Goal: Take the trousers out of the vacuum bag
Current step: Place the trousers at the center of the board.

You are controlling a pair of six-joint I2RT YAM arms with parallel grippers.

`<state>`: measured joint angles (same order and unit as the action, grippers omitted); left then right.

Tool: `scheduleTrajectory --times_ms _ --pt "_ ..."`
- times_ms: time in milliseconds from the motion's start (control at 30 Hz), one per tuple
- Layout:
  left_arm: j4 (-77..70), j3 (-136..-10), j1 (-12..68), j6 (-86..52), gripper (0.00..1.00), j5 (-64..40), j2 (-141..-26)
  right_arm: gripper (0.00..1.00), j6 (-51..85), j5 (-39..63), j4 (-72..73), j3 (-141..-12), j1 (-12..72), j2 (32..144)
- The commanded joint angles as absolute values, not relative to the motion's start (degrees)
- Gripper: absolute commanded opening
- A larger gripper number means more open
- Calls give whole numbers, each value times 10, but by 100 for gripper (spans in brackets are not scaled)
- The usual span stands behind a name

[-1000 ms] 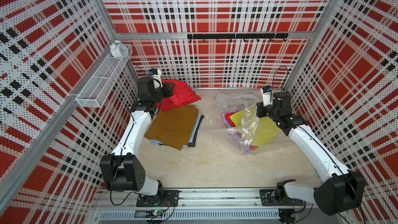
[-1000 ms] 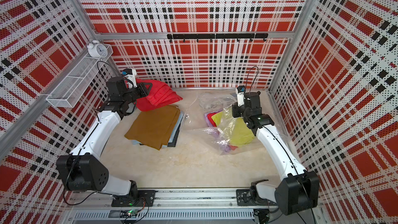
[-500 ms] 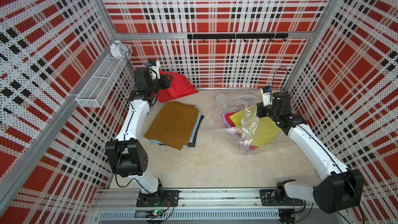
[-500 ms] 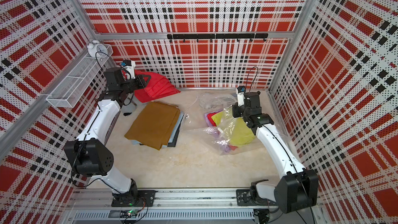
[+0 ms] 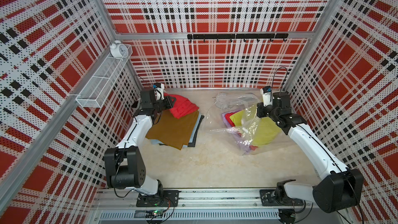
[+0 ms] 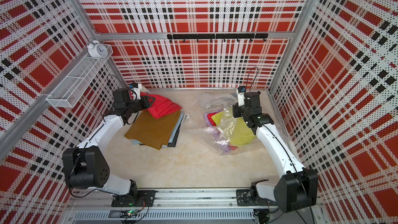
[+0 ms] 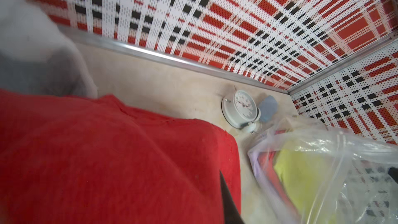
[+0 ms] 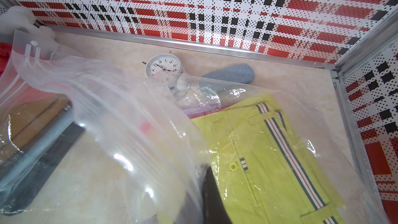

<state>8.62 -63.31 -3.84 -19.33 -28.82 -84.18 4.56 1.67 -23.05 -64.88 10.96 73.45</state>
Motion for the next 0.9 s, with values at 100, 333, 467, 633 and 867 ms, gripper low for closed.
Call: scheduleTrajectory --times_ms 100,333,467,633,867 --pt "-7 -584 -36 -263 0 -277 -730 0 48 24 -225 -670 103 745" --pt "-5 -557 -36 -297 0 -288 -679 0 54 31 -222 -670 102 745" --pt "1 -522 -35 -302 0 -283 -661 0 53 29 -224 -668 103 740" --pt "17 -474 -36 -296 0 -269 -653 0 52 31 -225 -671 103 741" --pt "68 -431 -35 -292 0 -250 -622 0 53 32 -226 -671 103 738"
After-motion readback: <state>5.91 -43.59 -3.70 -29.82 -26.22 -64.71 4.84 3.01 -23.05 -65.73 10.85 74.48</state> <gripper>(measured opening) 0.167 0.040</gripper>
